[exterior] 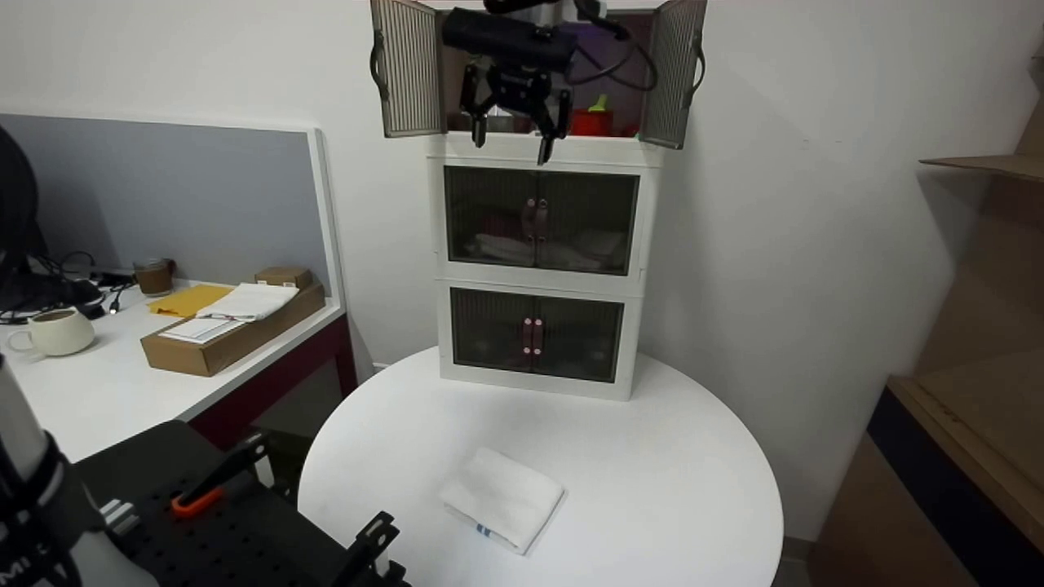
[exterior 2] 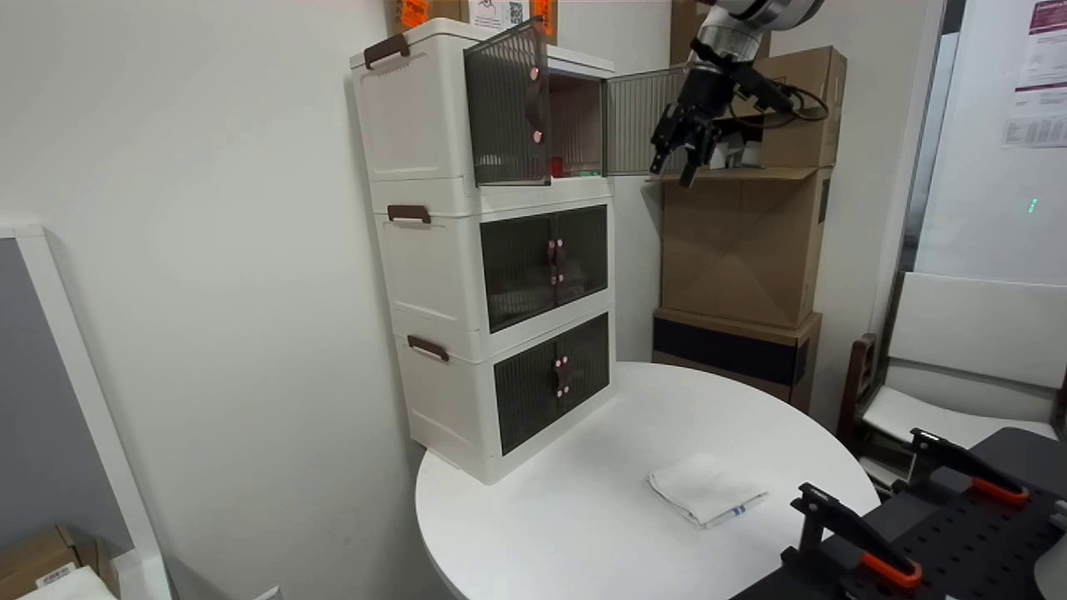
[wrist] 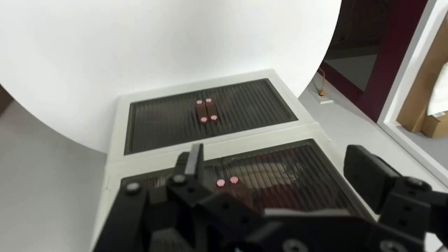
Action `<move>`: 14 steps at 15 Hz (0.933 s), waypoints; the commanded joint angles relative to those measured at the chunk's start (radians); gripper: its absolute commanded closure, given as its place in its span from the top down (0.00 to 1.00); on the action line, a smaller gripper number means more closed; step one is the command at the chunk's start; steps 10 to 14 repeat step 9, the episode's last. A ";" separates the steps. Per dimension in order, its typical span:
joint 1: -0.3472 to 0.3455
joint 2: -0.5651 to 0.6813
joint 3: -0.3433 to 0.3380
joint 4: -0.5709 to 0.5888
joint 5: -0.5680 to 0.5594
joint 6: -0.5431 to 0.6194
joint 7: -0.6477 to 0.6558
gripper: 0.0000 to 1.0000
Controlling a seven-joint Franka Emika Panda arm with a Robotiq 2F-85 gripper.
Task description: Put the red cup into the top compartment
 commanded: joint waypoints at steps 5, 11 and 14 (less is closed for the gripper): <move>0.092 -0.120 -0.010 -0.186 -0.180 0.115 0.340 1.00; 0.114 -0.131 -0.028 -0.199 -0.184 0.115 0.350 1.00; 0.114 -0.131 -0.028 -0.199 -0.184 0.115 0.350 1.00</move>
